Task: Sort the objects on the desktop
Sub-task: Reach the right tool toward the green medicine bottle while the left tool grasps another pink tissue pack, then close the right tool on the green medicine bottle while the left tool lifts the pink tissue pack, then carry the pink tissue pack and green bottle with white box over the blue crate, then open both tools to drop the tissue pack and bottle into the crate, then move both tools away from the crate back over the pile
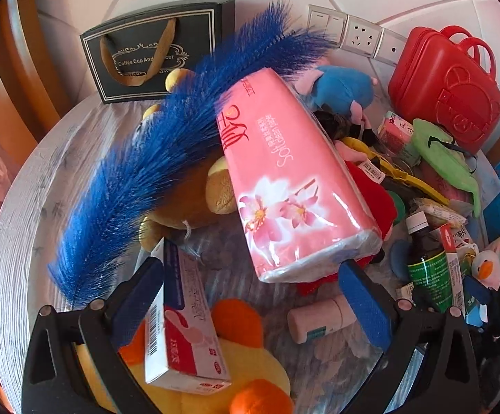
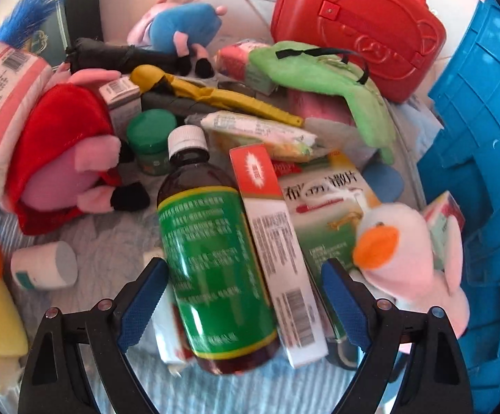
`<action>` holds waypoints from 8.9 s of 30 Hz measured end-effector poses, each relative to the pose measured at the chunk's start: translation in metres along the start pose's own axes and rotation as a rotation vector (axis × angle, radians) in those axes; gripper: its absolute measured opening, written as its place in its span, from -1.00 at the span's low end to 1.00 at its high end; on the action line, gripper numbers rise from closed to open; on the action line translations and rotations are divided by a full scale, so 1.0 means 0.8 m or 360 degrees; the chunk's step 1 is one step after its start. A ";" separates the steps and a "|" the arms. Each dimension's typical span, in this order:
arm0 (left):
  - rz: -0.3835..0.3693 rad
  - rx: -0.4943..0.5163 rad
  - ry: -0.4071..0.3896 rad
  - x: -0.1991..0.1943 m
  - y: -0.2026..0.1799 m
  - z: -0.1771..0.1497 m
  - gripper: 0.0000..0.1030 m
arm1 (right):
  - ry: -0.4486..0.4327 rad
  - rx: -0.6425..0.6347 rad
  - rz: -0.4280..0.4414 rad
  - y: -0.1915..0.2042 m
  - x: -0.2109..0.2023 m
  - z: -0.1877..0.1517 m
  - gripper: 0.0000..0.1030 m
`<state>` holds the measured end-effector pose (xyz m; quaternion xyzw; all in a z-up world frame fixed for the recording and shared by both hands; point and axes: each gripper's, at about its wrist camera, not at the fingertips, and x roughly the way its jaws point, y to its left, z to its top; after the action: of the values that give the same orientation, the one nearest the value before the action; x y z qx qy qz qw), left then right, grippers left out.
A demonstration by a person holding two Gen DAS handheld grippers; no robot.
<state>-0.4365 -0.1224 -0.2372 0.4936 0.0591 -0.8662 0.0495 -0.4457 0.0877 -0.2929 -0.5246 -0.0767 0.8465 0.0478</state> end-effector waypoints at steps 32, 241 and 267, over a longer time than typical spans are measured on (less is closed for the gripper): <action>-0.0110 -0.0353 0.0125 0.014 0.012 0.071 1.00 | 0.0048 0.0071 0.0047 -0.007 0.012 0.006 0.83; -0.0451 0.0322 -0.0384 -0.359 -0.207 -0.063 0.98 | -0.0629 0.0584 -0.0054 -0.265 -0.476 -0.107 1.00; -0.0068 -0.0084 -0.0086 -0.144 0.094 -0.067 0.98 | -0.0049 0.0286 0.0105 -0.015 -0.149 -0.059 0.99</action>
<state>-0.3218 -0.1853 -0.1689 0.4671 0.0911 -0.8783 0.0457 -0.3503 0.0843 -0.2067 -0.5074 0.0160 0.8591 0.0656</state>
